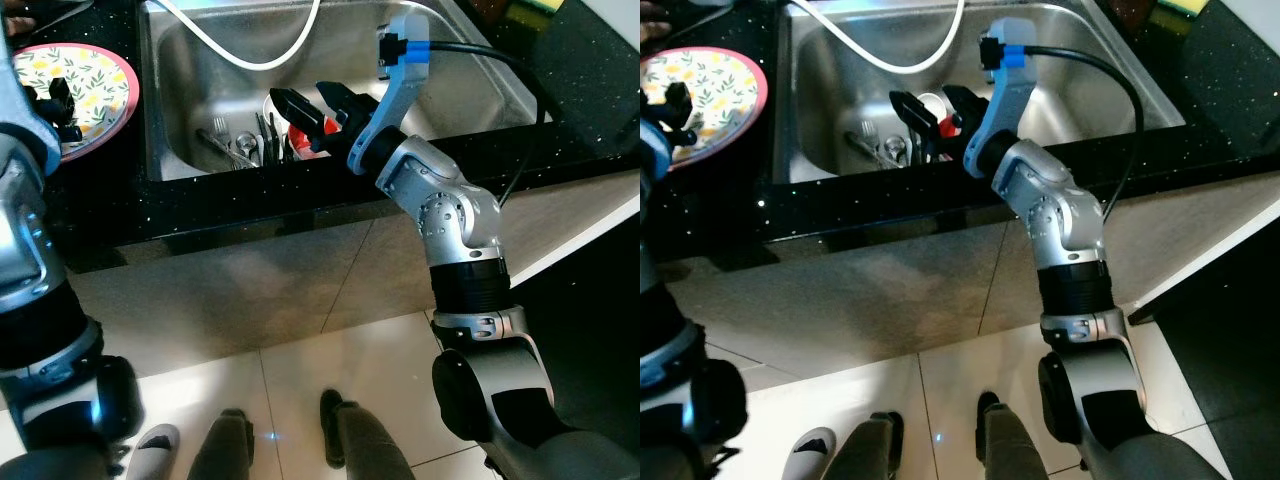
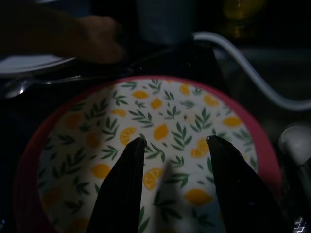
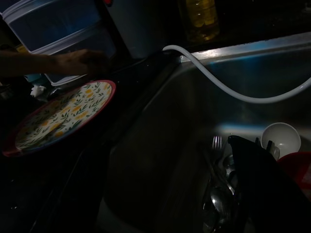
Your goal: Kitchen organization
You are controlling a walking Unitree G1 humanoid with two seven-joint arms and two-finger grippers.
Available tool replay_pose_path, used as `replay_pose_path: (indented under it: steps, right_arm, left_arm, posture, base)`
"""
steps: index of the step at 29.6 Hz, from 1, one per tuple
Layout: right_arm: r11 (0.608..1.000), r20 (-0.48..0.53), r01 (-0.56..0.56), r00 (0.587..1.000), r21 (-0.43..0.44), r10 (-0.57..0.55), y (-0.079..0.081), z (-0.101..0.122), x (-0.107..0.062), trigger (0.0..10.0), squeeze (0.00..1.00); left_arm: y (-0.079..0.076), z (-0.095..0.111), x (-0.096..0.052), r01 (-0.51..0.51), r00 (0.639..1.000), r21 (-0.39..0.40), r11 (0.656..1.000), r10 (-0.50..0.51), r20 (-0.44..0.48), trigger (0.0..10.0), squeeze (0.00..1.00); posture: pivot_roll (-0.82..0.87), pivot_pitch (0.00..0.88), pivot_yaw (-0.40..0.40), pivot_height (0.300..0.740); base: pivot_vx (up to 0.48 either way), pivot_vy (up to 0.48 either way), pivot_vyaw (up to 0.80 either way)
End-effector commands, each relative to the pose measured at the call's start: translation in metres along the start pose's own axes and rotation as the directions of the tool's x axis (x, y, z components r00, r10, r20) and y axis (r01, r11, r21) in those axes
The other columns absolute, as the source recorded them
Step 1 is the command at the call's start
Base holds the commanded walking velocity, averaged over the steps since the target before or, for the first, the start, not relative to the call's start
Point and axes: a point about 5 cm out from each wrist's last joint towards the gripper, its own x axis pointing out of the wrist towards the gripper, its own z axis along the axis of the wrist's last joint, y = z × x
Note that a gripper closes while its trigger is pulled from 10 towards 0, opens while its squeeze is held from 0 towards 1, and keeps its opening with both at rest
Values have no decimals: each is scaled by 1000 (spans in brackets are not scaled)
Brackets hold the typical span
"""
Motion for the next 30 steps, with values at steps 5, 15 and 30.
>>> replay_pose_path:
  steps: [5,15,30]
  right_arm:
    - [1000,22,-8,1000,-16,8,2,4,2,10000,0]
    - [1000,35,19,999,-12,-18,-1,2,1,10000,0]
    - [999,56,43,998,-23,-42,-6,3,1,10000,0]
  left_arm:
    - [-1,-7,-9,9,1000,-64,998,-9,1,10000,0]
    - [-4,-25,-15,-27,999,64,998,28,-15,10000,0]
    - [2,-26,-18,-83,997,201,976,82,15,10000,0]
  posture:
    - [209,165,-57,740]
    - [225,124,-65,740]
    - [231,57,-68,740]
  base:
    - [0,0,0]
    - [0,0,0]
    - [0,0,0]
